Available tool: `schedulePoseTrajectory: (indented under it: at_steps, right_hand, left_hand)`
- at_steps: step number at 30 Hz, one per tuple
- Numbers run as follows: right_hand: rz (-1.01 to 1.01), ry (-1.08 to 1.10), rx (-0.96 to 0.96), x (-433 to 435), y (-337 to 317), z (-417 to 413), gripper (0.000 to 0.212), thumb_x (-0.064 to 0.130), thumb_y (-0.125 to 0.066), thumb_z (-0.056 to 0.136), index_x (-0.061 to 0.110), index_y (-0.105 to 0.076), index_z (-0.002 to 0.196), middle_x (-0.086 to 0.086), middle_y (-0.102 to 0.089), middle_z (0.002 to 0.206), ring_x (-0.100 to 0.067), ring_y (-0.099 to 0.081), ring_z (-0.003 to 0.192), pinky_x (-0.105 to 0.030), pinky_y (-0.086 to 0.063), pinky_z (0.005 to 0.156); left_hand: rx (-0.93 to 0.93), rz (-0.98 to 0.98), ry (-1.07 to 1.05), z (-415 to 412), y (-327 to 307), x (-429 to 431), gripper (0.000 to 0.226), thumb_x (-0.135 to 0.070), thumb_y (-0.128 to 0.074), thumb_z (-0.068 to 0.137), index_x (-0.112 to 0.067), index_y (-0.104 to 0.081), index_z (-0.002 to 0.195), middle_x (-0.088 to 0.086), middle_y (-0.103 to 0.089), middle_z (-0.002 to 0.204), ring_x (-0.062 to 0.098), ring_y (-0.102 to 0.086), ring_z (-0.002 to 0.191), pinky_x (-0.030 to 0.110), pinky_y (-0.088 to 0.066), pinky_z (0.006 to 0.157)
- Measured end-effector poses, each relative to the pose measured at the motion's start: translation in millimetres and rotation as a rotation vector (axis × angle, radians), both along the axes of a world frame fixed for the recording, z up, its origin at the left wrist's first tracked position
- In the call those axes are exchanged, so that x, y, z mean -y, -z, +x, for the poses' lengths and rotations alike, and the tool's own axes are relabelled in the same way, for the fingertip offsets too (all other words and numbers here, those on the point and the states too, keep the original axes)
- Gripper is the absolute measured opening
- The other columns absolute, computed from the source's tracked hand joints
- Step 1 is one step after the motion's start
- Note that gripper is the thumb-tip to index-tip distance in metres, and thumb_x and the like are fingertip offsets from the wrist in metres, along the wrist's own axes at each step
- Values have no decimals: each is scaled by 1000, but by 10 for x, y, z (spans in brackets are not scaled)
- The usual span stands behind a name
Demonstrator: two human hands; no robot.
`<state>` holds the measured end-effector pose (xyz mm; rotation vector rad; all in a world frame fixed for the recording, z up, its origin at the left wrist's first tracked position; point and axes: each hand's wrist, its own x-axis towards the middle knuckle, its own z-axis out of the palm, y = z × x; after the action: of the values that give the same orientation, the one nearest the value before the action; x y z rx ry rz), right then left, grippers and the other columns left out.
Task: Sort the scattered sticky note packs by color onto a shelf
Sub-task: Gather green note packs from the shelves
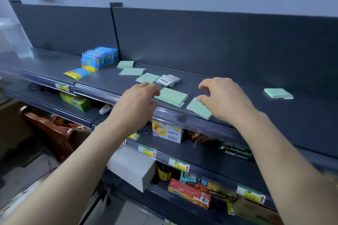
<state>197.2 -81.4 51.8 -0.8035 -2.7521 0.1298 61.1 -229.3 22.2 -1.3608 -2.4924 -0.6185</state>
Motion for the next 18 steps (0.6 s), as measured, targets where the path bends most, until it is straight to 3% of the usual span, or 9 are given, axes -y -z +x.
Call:
schedulePoseTrajectory:
  at_steps: [7, 11, 15, 18]
  right_hand:
    - [-99, 162, 184, -409, 261, -512, 33, 32, -58, 93, 14, -58, 120, -6, -60, 118, -29, -54, 110, -37, -48, 87]
    - [-160, 265, 310, -602, 364, -773, 37, 23, -62, 87, 9, -59, 121, -9, -64, 115, -30, -59, 110, -40, -52, 87]
    - [-286, 352, 451, -715, 454, -903, 47, 29, -69, 80, 9, -60, 122, -7, -66, 114, -23, -64, 90, -29, -47, 68]
    - [-366, 415, 498, -766, 467, -942, 53, 36, -70, 82, 7, -58, 125, -6, -65, 119, -25, -64, 99, -32, -50, 78]
  left_hand:
    - [95, -145, 110, -746, 200, -573, 25, -18, -58, 89, -14, -56, 114, 1, -56, 112, 23, -54, 100, 35, -45, 82]
    - [134, -274, 222, -1162, 285, -930, 37, -20, -63, 86, -14, -54, 121, 4, -56, 121, 23, -53, 108, 34, -44, 89]
    - [159, -443, 305, -1460, 358, -1198, 54, -28, -68, 82, -18, -47, 131, 3, -50, 134, 24, -48, 119, 34, -40, 97]
    - [218, -528, 359, -1584, 394, -1330, 65, -29, -72, 79, -22, -41, 137, 1, -47, 139, 23, -47, 122, 30, -39, 95]
